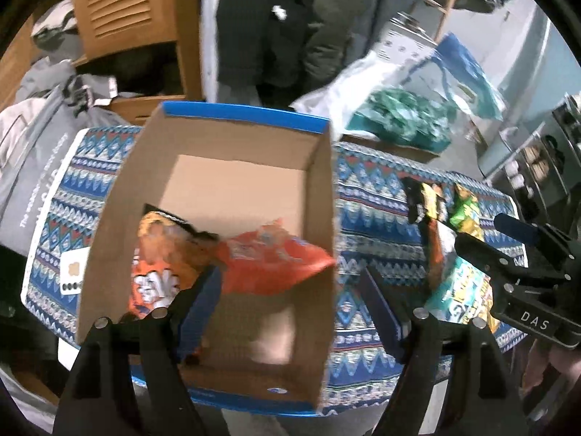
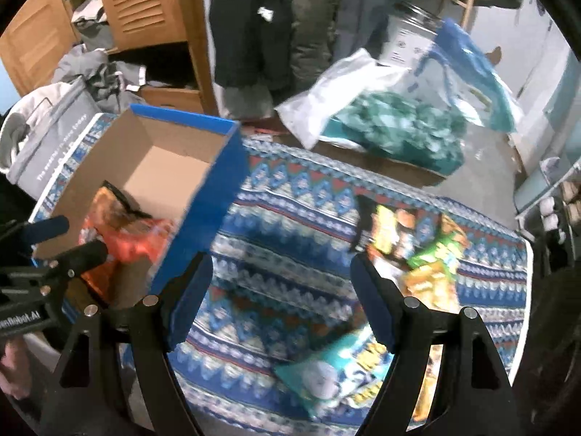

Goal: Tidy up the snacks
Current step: 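Grasp the teal fish-snack bag with left tool while right tool grasps a yellow bar pack, then lift the teal bag with left tool while right tool lifts the yellow pack toward the box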

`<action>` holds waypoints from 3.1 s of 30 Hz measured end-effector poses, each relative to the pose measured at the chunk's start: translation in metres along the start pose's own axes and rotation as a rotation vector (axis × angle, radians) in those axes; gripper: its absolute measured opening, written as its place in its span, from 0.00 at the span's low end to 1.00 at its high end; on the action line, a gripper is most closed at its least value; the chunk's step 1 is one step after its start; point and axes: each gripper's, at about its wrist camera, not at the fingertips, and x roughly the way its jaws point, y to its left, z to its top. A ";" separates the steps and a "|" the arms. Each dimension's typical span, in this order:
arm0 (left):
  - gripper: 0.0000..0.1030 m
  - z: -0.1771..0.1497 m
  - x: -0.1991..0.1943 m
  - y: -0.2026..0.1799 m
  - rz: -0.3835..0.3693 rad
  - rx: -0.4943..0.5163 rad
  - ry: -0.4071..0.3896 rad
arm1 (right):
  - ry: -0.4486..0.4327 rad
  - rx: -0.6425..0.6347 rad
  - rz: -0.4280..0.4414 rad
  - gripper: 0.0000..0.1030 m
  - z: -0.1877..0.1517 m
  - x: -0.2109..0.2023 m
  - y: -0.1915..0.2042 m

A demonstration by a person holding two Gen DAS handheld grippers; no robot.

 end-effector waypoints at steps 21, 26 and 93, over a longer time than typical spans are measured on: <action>0.78 -0.031 0.031 -0.139 -0.043 0.299 0.047 | -0.010 0.217 -0.088 0.76 -0.088 -0.031 -0.155; 0.78 -0.038 0.046 -0.165 -0.071 0.338 0.080 | 0.003 0.285 -0.060 0.76 -0.107 -0.024 -0.187; 0.90 -0.096 0.152 -0.249 -0.039 0.569 0.260 | 0.200 0.302 0.068 0.29 -0.160 0.062 -0.207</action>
